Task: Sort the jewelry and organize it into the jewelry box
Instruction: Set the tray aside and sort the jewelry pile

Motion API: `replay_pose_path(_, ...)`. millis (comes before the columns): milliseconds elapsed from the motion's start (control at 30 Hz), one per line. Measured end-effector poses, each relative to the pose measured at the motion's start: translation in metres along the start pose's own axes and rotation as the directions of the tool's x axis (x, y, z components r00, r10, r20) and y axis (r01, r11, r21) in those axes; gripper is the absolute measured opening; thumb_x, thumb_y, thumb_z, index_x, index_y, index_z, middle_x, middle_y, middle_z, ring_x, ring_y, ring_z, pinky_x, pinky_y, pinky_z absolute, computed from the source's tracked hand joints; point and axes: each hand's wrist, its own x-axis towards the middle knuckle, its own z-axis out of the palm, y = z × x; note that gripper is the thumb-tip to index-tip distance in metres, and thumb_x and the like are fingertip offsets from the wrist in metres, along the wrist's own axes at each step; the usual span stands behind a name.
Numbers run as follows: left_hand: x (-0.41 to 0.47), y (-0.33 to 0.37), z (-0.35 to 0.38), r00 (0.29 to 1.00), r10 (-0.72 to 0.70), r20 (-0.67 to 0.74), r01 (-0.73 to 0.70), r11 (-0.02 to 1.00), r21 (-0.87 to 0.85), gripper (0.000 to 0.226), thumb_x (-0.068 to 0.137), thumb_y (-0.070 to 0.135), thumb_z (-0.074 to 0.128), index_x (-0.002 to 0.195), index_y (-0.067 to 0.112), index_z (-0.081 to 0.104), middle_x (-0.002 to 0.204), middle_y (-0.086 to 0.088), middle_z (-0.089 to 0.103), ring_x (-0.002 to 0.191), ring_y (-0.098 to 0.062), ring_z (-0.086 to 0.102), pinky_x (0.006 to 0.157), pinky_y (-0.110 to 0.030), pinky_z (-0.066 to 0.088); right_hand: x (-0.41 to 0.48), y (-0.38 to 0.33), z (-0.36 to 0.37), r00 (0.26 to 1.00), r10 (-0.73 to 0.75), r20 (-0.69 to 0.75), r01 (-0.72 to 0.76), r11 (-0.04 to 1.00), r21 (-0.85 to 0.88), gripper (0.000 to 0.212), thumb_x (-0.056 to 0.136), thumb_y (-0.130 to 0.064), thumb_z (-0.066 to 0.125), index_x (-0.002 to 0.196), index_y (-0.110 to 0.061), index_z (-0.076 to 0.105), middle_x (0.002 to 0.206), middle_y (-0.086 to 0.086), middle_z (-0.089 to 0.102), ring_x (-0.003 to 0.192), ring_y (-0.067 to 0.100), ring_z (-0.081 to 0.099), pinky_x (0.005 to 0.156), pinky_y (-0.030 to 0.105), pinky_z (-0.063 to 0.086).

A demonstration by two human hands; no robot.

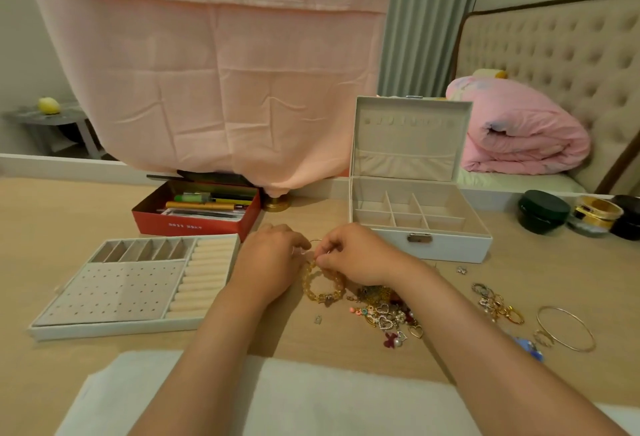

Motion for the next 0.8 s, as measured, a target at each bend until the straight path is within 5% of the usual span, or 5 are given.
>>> replay_pose_path(167,-0.015,-0.002,-0.011,0.994,-0.049,0.098,0.073,0.963,-0.258,0.013,0.093,0.035,0.064,0.105,0.04,0.068,0.105,0.017,0.063,0.093,-0.005,0.059,0.085,-0.028,0.055,0.003,-0.007,0.016,0.993,-0.067,-0.098,0.05,0.985,-0.164,0.005,0.086,-0.025,0.075,0.091,-0.027,0.076,0.079,-0.01,0.066,0.074,0.009,0.063,0.071,0.029,0.054)
replay_pose_path(333,-0.027,0.001,-0.013,0.974,-0.005,0.228,0.066,0.964,-0.259,0.018,0.084,0.042,0.074,0.101,0.044,0.07,0.104,0.016,0.059,0.094,-0.009,0.059,0.086,-0.031,0.057,-0.009,-0.01,0.012,0.99,-0.102,-0.096,0.067,0.948,-0.311,0.039,0.084,-0.025,0.078,0.122,-0.024,0.07,0.102,-0.007,0.073,0.092,0.01,0.067,0.089,0.032,0.056)
replay_pose_path(500,-0.028,0.004,-0.02,0.97,0.0,0.242,0.035,0.99,-0.139,0.011,0.083,0.043,0.075,0.094,0.04,0.077,0.11,0.016,0.058,0.097,-0.008,0.054,0.091,-0.03,0.053,-0.041,-0.016,0.003,0.976,-0.22,-0.011,0.193,0.882,-0.43,0.007,0.088,-0.033,0.072,0.089,-0.031,0.078,0.084,-0.016,0.071,0.078,0.0,0.062,0.071,0.021,0.052)
replay_pose_path(633,-0.029,0.002,-0.023,0.969,-0.06,0.24,0.08,0.994,-0.075,0.012,0.083,0.046,0.074,0.092,0.039,0.076,0.114,0.016,0.058,0.101,-0.01,0.052,0.09,-0.027,0.049,-0.053,-0.013,0.021,0.961,-0.251,0.119,0.277,0.835,-0.476,0.014,0.085,-0.043,0.073,0.093,-0.033,0.08,0.086,-0.017,0.072,0.077,0.0,0.061,0.068,0.022,0.051)
replay_pose_path(800,-0.032,0.008,-0.021,0.98,-0.048,0.191,0.069,0.992,-0.107,0.013,0.086,0.049,0.069,0.095,0.041,0.074,0.116,0.015,0.057,0.105,-0.01,0.05,0.094,-0.033,0.049,-0.055,0.003,0.009,0.978,-0.193,0.082,0.208,0.842,-0.498,0.013,0.088,-0.036,0.072,0.094,-0.029,0.081,0.091,-0.014,0.074,0.082,0.004,0.065,0.078,0.029,0.057)
